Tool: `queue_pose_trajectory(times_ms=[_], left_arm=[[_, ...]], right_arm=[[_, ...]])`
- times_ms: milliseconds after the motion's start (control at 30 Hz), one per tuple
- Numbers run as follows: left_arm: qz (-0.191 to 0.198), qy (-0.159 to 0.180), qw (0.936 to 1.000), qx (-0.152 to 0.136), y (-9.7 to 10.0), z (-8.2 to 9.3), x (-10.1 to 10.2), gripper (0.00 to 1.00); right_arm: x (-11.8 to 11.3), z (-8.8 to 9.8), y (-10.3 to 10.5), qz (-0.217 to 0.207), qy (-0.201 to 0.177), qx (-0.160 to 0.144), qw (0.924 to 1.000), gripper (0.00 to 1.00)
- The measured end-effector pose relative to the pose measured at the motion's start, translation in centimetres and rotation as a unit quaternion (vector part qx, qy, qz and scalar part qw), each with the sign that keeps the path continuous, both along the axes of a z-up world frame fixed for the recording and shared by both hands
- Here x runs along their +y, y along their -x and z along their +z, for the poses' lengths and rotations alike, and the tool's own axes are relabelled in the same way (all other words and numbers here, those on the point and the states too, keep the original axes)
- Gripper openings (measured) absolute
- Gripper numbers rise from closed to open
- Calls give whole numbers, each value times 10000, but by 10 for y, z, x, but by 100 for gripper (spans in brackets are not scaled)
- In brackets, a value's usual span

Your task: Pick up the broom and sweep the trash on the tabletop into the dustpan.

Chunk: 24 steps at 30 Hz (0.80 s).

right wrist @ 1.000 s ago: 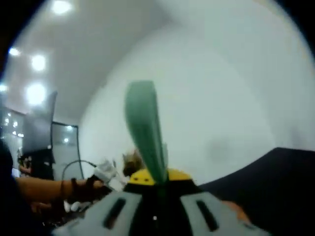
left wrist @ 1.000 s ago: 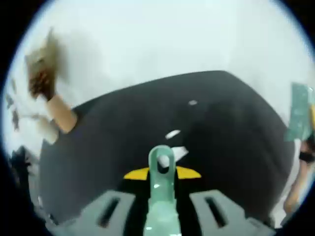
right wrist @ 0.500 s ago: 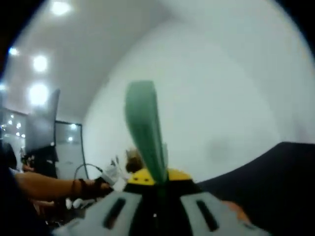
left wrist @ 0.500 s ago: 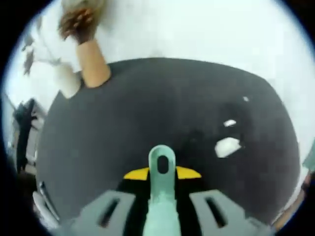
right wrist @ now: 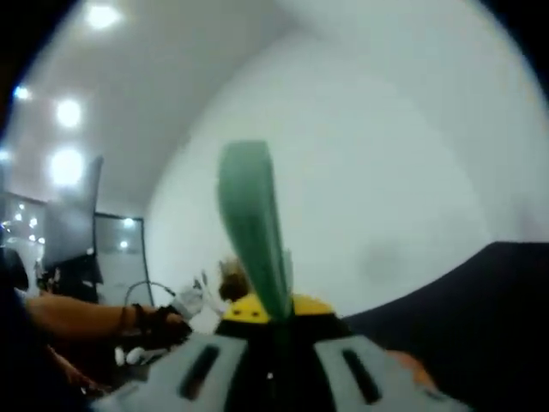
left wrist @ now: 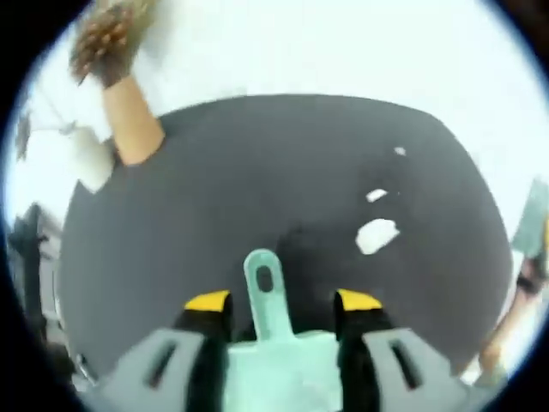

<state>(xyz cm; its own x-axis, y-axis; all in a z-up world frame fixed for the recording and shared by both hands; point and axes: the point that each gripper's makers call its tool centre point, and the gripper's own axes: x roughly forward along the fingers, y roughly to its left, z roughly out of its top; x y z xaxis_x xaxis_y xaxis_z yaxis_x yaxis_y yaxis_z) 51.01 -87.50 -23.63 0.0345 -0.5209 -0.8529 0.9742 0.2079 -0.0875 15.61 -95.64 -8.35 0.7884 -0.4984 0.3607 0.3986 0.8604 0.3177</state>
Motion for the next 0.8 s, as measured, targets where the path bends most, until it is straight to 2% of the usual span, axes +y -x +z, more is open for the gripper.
queue_pose_trajectory(times_ms=[33, 67, 100, 167, 200, 233, 267, 300, 333, 400, 433, 467, 500, 533, 567, 600, 633, 667, 733, 800], left_arm=[[-221, 69, 9997, -107, -1, 5, 0, 51], [-380, -2, 9991, -203, 1, 9, 4, 51], [-709, 30, 9965, -450, 1, 14, 4, 51], [-1317, 97, 9869, -924, 5, 25, 4, 48], [-1845, 254, 9746, -1246, 10, 32, 1, 47], [-2076, 190, 9695, -1287, 15, 34, 5, 47], [-2136, 275, 9676, -1316, 20, 37, 4, 50], [-2566, 410, 9533, -1538, 24, 41, 2, 50], [-2712, 437, 9474, -1643, 25, 42, 3, 48], [-3065, 432, 9298, -1994, 24, 41, 4, 46], [-2890, 191, 9373, -1939, 19, 36, 9, 46], [-2899, 122, 9377, -1910, 18, 32, 11, 46], [-3087, -1, 9315, -1923, 18, 27, 16, 46], [-3119, -85, 9305, -1917, 15, 23, 19, 46], [-3066, -152, 9328, -1889, 12, 20, 21, 45], [-3123, -227, 9307, -1890, 9, 17, 24, 42], [-3235, -279, 9263, -1914, 7, 14, 28, 40], [-3448, -292, 9180, -1936, 6, 12, 31, 38], [-3577, -389, 9163, -1758, 7, 5, 42, 37], [-3806, -457, 9102, -1567, 8, -3, 51, 36]], right_arm=[[0, 0, 0, -2, 5, 7, 10000, 5], [1, 0, 1, -23, 16, 14, 10000, 5], [1, 0, 2, -40, 35, 22, 10000, 6], [1, 0, 3, -77, 84, 39, 9999, 6], [2, 0, 4, -81, 95, 43, 9999, 6], [2, 0, 4, -90, 106, 56, 9999, 6], [2, 0, 4, -106, 117, 60, 9999, 6], [2, 0, 4, -115, 122, 67, 9998, 6], [2, 0, 3, -120, 119, 78, 9998, 6], [3, -1, 2, -146, 129, 116, 9997, 6], [3, -2, 1, -159, 129, 138, 9997, 6], [4, -3, 0, -162, 133, 155, 9997, 6], [4, -4, -1, -166, 135, 177, 9996, 6], [4, -5, -2, -169, 134, 194, 9996, 6], [5, -5, -3, -170, 137, 203, 9996, 6], [5, -5, -3, -171, 144, 220, 9995, 6], [6, -6, -4, -175, 150, 236, 9995, 6], [6, -6, -5, -175, 162, 252, 9994, 6], [6, -6, -5, -178, 170, 266, 9993, 6], [6, -6, -6, -185, 170, 273, 9993, 6]])
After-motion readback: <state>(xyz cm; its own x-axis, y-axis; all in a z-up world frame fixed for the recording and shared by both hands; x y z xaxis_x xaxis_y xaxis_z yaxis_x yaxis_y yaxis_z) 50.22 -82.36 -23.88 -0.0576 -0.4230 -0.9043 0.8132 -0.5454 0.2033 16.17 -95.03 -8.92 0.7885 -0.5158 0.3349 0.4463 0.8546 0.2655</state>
